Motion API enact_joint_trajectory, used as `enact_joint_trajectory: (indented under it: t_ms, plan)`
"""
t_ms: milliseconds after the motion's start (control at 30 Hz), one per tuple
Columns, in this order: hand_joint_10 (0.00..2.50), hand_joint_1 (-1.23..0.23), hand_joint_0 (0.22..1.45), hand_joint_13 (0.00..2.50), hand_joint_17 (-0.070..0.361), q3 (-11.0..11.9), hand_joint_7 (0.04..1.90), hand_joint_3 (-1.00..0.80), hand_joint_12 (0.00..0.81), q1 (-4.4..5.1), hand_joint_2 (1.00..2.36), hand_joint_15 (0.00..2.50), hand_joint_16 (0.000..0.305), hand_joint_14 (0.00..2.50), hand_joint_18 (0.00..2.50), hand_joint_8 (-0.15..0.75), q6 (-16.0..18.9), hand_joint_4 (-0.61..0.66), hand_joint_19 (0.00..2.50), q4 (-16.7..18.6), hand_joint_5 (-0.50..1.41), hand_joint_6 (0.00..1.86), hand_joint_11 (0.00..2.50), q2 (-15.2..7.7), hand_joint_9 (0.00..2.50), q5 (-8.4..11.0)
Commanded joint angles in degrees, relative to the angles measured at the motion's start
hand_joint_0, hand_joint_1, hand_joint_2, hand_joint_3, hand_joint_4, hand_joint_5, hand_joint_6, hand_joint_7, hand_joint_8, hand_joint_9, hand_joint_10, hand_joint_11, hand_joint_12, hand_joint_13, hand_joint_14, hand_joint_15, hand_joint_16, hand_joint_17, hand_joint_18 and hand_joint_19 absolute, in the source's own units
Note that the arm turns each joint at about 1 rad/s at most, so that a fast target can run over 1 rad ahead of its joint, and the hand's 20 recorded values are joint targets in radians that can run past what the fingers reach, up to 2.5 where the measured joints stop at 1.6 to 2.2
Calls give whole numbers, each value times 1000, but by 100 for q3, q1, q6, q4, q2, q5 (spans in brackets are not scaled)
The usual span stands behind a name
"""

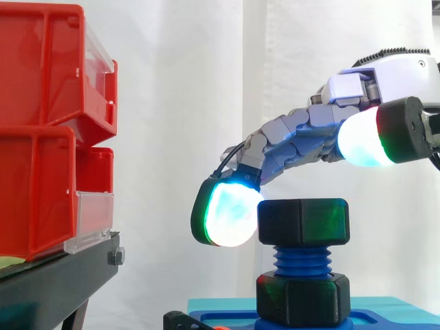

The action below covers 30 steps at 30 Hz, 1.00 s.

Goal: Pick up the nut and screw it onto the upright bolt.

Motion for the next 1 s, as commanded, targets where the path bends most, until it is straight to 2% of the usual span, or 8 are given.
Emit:
enact_joint_trajectory:
  t_ms: [0,267,467,733,967]
  plan:
    - [0,-219,441,0,116,-6,746,-500,376,-13,1000,0,51,0,0,279,0,221,0,19,-129,502,0,4,412,-4]
    - [0,-241,452,106,110,-6,829,-500,369,-48,1000,0,49,0,0,293,0,265,0,55,-106,504,0,4,536,-13]
    - [0,-250,469,199,101,-6,977,-500,350,-92,1000,0,45,0,0,300,0,298,0,55,-64,505,0,4,665,-13]
    - [0,-259,488,380,86,3,1255,-500,319,-171,1000,0,38,0,116,301,-9,220,0,55,13,505,0,4,894,-101]
    - [0,-262,495,559,75,-6,1331,-500,297,-189,1000,0,34,0,282,277,-9,186,0,55,55,504,0,4,1132,-118]
